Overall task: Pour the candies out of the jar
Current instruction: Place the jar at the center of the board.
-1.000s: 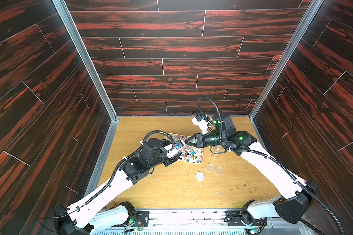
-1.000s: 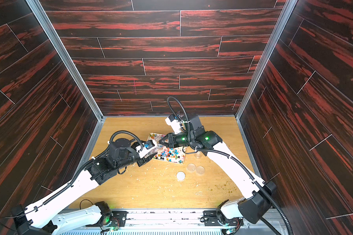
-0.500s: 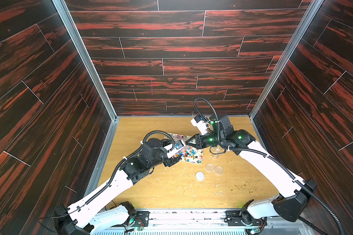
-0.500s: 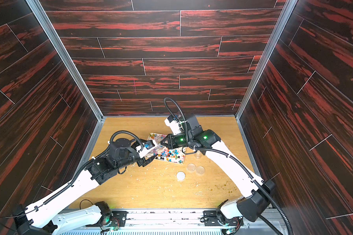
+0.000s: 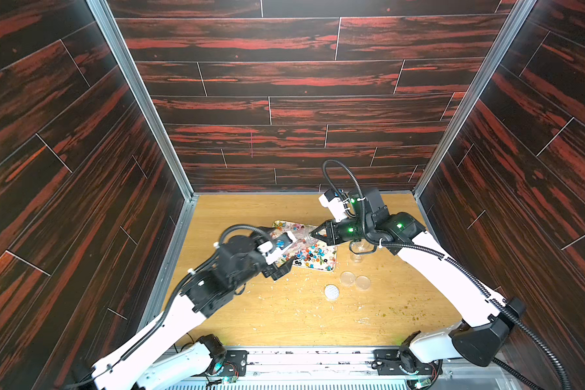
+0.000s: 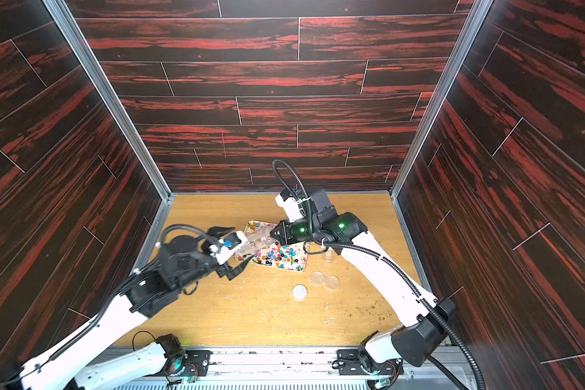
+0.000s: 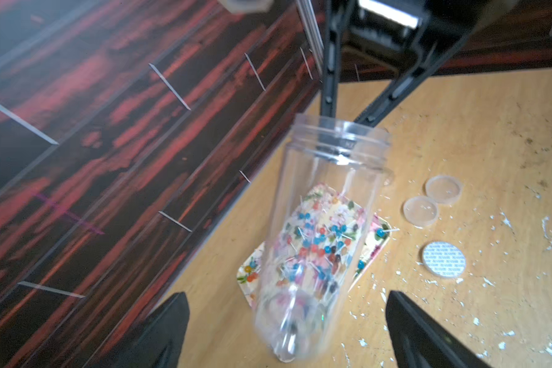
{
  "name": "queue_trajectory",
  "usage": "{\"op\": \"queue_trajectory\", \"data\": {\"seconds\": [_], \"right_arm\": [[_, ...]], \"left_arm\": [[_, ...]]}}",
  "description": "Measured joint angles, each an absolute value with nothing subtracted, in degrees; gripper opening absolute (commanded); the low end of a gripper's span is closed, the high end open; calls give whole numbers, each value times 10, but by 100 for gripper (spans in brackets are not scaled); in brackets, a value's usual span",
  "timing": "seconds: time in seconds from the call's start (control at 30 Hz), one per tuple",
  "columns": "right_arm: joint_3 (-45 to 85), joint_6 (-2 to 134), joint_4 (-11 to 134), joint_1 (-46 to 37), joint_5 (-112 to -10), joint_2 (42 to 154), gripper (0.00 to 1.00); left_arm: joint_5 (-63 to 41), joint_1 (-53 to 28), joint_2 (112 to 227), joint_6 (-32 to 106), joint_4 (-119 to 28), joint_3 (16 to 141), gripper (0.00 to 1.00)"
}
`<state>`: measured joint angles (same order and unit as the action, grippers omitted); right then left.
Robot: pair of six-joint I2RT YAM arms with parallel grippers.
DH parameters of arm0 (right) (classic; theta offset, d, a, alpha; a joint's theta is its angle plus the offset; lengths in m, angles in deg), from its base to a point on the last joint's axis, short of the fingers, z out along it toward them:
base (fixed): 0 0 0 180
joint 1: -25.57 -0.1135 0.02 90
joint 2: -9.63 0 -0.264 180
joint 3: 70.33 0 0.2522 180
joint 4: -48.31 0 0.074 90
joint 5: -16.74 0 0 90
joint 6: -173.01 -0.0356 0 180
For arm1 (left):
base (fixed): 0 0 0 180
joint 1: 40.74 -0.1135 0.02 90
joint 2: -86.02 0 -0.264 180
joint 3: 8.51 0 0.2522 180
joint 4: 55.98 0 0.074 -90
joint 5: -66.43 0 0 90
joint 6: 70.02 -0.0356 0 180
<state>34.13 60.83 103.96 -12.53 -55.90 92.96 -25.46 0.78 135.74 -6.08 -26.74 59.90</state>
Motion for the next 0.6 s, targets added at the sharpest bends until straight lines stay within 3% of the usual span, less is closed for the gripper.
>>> {"op": "queue_trajectory", "data": {"seconds": [0.17, 0.6], "right_arm": [[380, 628, 1076, -77, -589, 938, 0], [460, 680, 1193, 86, -728, 938, 0]], "left_arm": [[-274, 8, 1305, -34, -287, 586, 100], [-269, 8, 1293, 13, -287, 562, 100]]}}
